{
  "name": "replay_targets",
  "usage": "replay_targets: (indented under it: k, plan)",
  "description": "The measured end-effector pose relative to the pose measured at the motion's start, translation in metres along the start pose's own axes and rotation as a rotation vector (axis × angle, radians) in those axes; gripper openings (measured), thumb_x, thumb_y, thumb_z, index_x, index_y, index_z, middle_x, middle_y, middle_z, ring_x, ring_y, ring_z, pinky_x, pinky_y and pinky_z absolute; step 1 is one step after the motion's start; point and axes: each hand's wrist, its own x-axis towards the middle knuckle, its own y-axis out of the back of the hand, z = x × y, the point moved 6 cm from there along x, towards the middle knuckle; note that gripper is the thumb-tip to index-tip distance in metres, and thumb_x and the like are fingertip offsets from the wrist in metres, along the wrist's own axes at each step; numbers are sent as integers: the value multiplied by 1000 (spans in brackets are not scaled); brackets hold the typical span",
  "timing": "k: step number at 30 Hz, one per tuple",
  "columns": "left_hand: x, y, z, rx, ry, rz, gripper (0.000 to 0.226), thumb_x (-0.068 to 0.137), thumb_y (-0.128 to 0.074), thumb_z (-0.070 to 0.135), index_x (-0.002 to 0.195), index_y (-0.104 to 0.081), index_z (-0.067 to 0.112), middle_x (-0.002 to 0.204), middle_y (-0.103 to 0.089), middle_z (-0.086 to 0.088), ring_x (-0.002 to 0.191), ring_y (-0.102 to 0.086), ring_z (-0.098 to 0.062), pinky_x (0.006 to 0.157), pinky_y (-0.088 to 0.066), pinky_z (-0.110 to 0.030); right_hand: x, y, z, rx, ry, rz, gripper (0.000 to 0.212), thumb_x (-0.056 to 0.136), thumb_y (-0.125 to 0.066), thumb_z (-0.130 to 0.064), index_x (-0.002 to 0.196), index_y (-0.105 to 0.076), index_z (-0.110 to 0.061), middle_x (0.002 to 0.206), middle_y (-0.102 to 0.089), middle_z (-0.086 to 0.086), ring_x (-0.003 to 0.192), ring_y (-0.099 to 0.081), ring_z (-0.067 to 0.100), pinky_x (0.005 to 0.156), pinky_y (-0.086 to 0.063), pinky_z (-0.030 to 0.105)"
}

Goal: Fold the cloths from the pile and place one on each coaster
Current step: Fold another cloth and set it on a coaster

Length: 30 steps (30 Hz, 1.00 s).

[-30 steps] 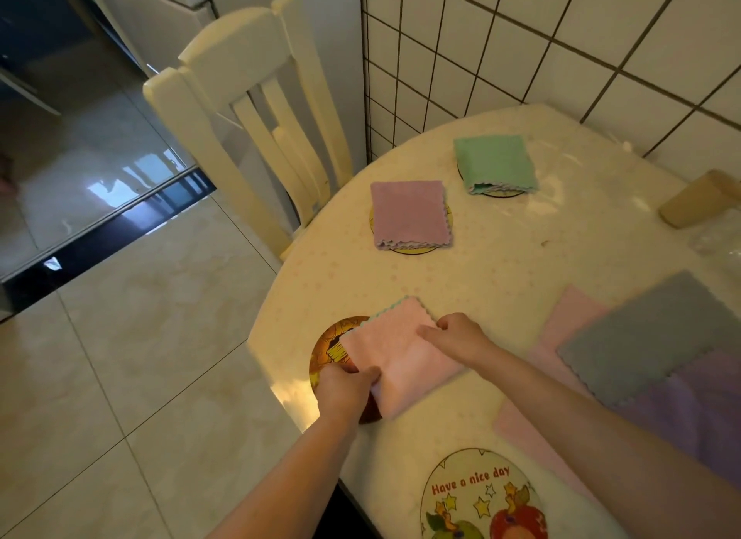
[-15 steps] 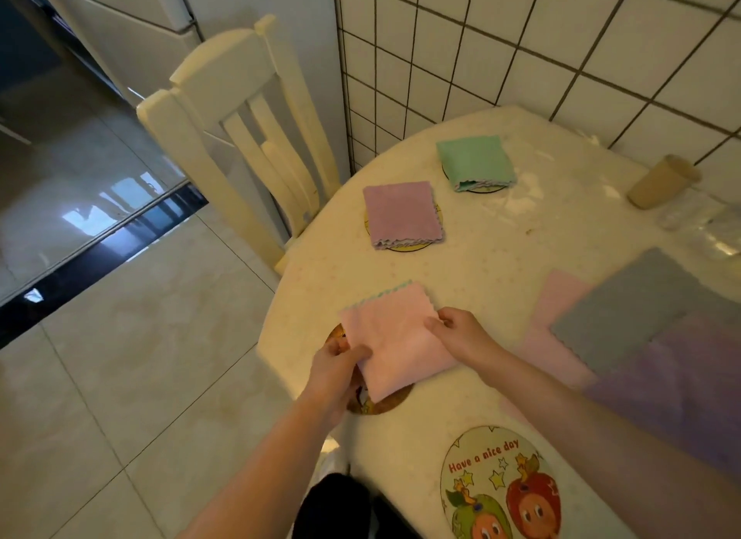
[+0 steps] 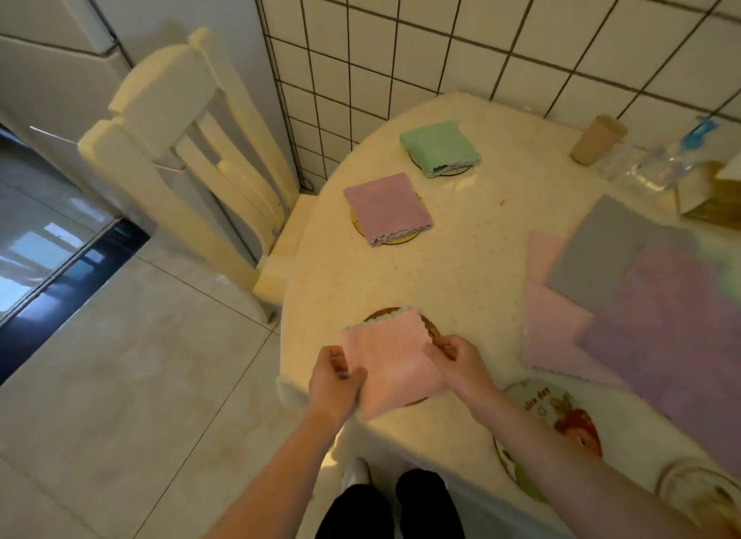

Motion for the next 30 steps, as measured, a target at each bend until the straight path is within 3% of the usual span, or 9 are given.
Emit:
replay_targets:
  k: [5,9,13,15,21,25,30]
  plan:
    - [7,8,-3,46,-23,0,22,86,-66,18,105,-54,16,91,-63,-6,80,-63,-24,70,-55,-40,-10,-2,11,33,-30,3,33,81,-65,-16,110,-51,-21,93,-58,-9,83,-56,3,62,-44,18]
    - [11,9,3,-4,-79,-29,17,87,-64,7,102,-56,12,84,-62,-11,72,-61,-25,68,-57,-44,-13,5,6,33,65,100,27,81,-63,-9,105,-57,-20,90,-60,-9,81,-58,7,58,-41,12]
    - [18,0,3,50,-72,-40,18,85,-68,15,98,-57,21,87,-66,-6,78,-67,-24,72,-59,-45,-9,13,9,17,74,159,23,82,-62,-9,103,-59,-17,90,-61,-8,83,-60,12,65,-48,20]
    - [21,-2,0,116,-55,-5,20,84,-69,20,98,-55,22,87,-65,-2,79,-65,-22,73,-56,-39,-6,13,13,-45,61,146,21,82,-63,-13,103,-59,-17,90,-61,-9,86,-60,13,72,-51,25]
    - [24,10,1,247,-81,98,28,80,-74,19,100,-54,19,77,-63,1,69,-57,-9,54,-37,-20,-3,16,20,-139,68,184,23,83,-66,-22,103,-58,-14,91,-60,-5,86,-58,13,74,-47,24]
    - [23,14,13,340,-173,135,31,78,-69,17,104,-52,21,82,-61,4,72,-57,-12,57,-41,-27,-5,33,32,-148,41,203,23,84,-64,-17,107,-57,-17,96,-62,-2,89,-58,13,75,-46,23]
    - [16,-10,51,458,-399,86,29,80,-63,16,103,-51,28,89,-60,2,76,-57,-14,63,-47,-31,-15,76,47,-150,93,248,18,86,-60,-9,99,-56,-21,90,-61,-4,82,-58,10,61,-39,13]
